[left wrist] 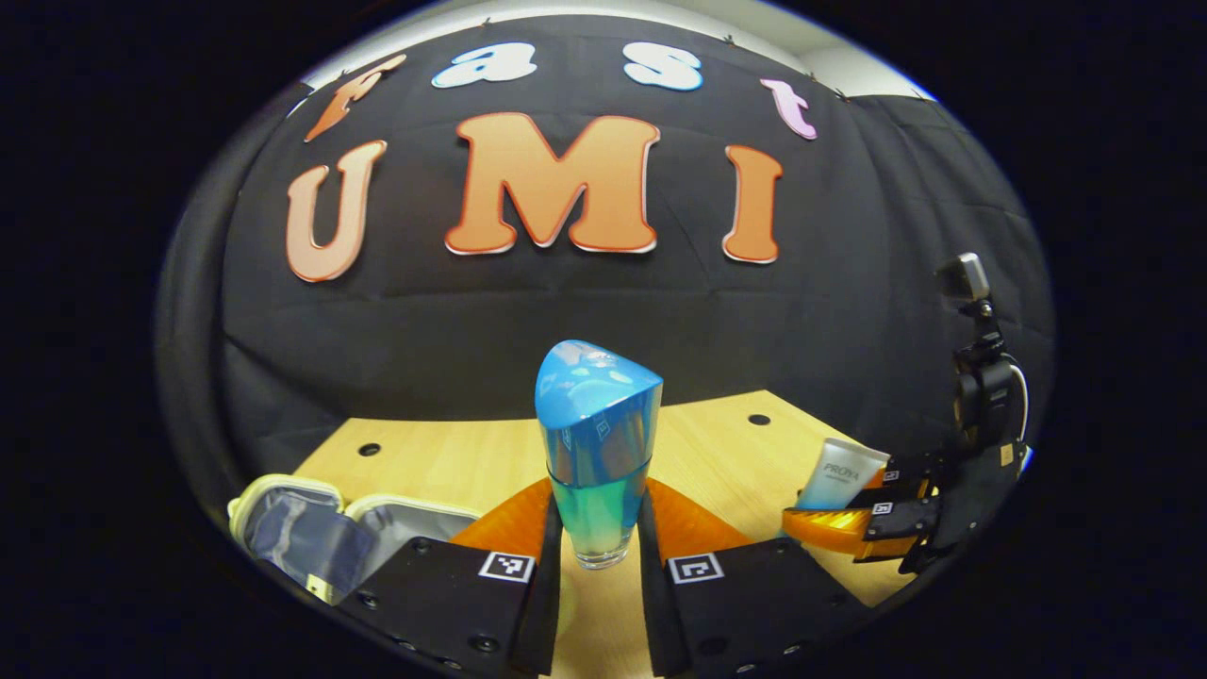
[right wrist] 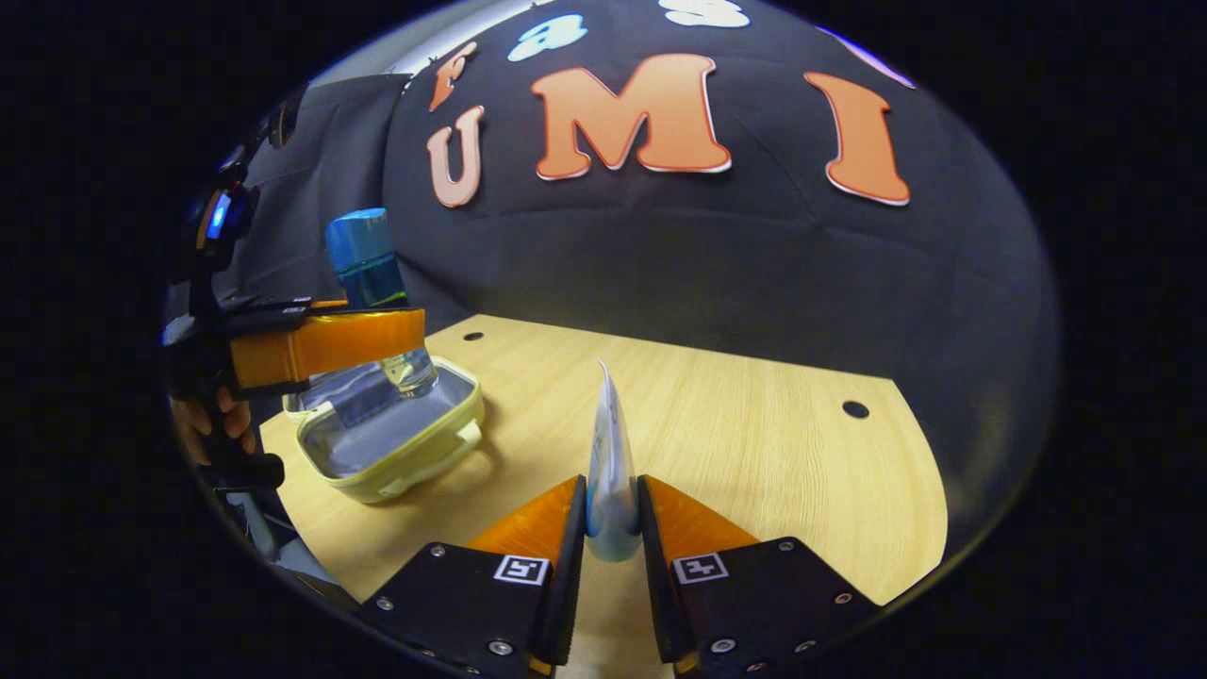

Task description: First open the suitcase, pack the skin care products into it, and then close the suitcase.

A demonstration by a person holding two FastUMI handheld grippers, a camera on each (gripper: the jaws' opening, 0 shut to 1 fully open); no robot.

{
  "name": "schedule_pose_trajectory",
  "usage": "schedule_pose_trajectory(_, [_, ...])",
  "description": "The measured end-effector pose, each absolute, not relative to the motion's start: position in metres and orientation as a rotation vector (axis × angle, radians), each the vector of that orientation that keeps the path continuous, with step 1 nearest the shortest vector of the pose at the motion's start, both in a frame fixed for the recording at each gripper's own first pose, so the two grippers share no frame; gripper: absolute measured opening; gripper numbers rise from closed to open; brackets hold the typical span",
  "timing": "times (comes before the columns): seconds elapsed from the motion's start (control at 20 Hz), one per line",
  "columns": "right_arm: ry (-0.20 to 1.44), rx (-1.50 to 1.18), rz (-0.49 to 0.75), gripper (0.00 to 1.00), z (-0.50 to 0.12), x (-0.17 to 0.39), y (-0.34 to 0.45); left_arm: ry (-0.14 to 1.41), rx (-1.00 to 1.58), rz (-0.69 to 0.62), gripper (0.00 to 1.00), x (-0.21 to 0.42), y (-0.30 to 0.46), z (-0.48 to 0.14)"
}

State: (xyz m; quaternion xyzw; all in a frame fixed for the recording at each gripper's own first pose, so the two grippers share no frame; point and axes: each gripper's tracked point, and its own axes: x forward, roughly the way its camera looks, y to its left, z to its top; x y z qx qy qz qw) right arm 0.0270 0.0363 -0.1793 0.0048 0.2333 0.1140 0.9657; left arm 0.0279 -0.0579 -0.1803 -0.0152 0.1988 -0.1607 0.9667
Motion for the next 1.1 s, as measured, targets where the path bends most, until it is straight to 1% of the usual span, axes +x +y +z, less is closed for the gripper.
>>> schedule_pose_trajectory(0.25, [0.422, 0.000, 0.290, 0.34, -0.132, 0.024, 0.052, 0.367, -0.025, -0.213, 0.37, 0.025, -0.007, -0.130])
schedule_pose_trajectory(0.45, [0.389, 0.001, 0.328, 0.34, -0.118, 0.015, 0.063, 0.358, -0.004, -0.150, 0.37, 0.012, 0.025, -0.117])
schedule_pose_trajectory(0.7, [0.365, 0.013, 0.355, 0.34, -0.112, 0.009, 0.083, 0.384, 0.005, -0.095, 0.37, -0.004, 0.064, -0.127])
schedule_pose_trajectory(1.0, [0.357, 0.016, 0.312, 0.34, -0.104, 0.011, 0.110, 0.462, -0.004, -0.123, 0.37, 0.001, 0.109, -0.160])
schedule_pose_trajectory(1.05, [0.358, 0.022, 0.306, 0.34, -0.102, 0.013, 0.118, 0.483, -0.004, -0.127, 0.39, 0.002, 0.119, -0.167])
schedule_pose_trajectory(1.1, [0.361, 0.027, 0.299, 0.34, -0.102, 0.012, 0.126, 0.504, 0.000, -0.134, 0.37, 0.004, 0.129, -0.176])
